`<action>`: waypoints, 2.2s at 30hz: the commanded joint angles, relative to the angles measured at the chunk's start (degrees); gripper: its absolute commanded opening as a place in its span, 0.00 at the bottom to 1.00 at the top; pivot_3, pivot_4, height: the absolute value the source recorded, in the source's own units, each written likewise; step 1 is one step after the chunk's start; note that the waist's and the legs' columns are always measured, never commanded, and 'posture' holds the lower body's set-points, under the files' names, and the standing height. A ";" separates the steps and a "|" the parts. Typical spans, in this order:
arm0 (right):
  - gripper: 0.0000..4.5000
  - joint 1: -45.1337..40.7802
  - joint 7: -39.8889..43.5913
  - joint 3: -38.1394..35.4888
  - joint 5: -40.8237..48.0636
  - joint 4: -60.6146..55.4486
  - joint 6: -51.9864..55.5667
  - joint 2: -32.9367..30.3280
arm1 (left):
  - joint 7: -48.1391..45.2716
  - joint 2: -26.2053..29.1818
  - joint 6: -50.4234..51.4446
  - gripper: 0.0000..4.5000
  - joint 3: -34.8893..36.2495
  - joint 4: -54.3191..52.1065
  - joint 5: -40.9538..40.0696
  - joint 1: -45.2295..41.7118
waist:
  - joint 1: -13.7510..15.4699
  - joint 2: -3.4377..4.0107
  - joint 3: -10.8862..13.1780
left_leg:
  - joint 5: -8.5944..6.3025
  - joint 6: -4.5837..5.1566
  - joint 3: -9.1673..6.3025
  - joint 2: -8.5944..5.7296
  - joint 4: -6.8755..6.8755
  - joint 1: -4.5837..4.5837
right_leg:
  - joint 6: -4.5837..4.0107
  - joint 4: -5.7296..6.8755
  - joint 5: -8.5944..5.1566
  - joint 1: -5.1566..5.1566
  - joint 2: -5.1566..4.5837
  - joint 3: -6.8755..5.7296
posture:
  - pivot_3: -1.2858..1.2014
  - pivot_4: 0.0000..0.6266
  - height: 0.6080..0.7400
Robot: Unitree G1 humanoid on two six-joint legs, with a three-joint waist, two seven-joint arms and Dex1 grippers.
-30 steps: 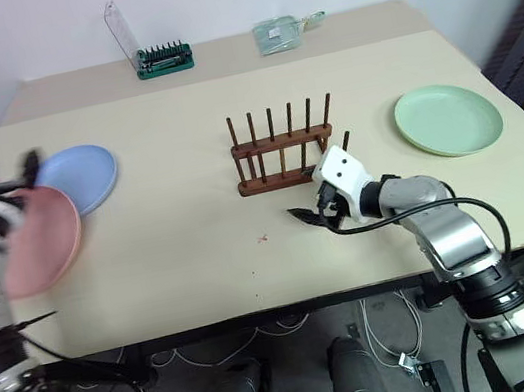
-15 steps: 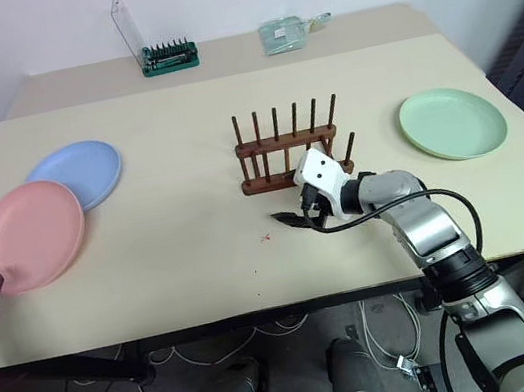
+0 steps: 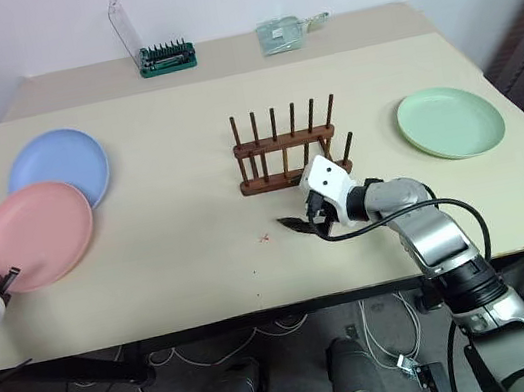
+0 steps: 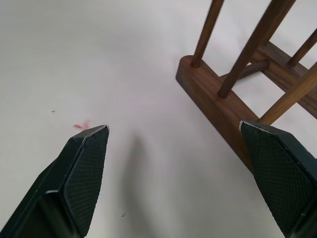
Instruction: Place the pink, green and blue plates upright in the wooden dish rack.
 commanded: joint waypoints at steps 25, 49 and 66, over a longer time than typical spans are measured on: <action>0.98 -27.44 -15.27 10.04 -30.26 8.07 -28.80 2.41 | 2.11 -13.59 1.31 0.00 -39.88 -18.06 5.14 -36.73 | -0.66 -0.15 0.09 | 0.30 -0.50 0.13 0.09 -0.07 -0.67 | -0.04 0.02 0.06 -0.83 0.12 0.10 | 0.52 0.24 1.00; 0.01 -22.48 -21.11 -2.98 -30.14 9.24 -26.06 -0.81 | 2.32 -16.42 -13.52 0.64 -28.19 -17.46 5.52 -38.26 | -0.06 -0.17 0.12 | 0.33 -0.54 0.17 0.18 0.01 -0.67 | -0.13 -0.06 0.11 -0.75 0.23 0.16 | 0.52 0.24 1.00; 0.01 -19.92 -24.21 -39.24 35.75 -8.63 35.75 5.84 | -48.01 2.74 -16.16 0.64 -49.22 -26.96 -4.36 -5.30 | -0.23 0.18 0.16 | 0.07 -0.08 0.31 0.57 0.01 -0.61 | -0.32 -0.05 0.18 -0.76 0.44 0.24 | 0.52 0.24 1.00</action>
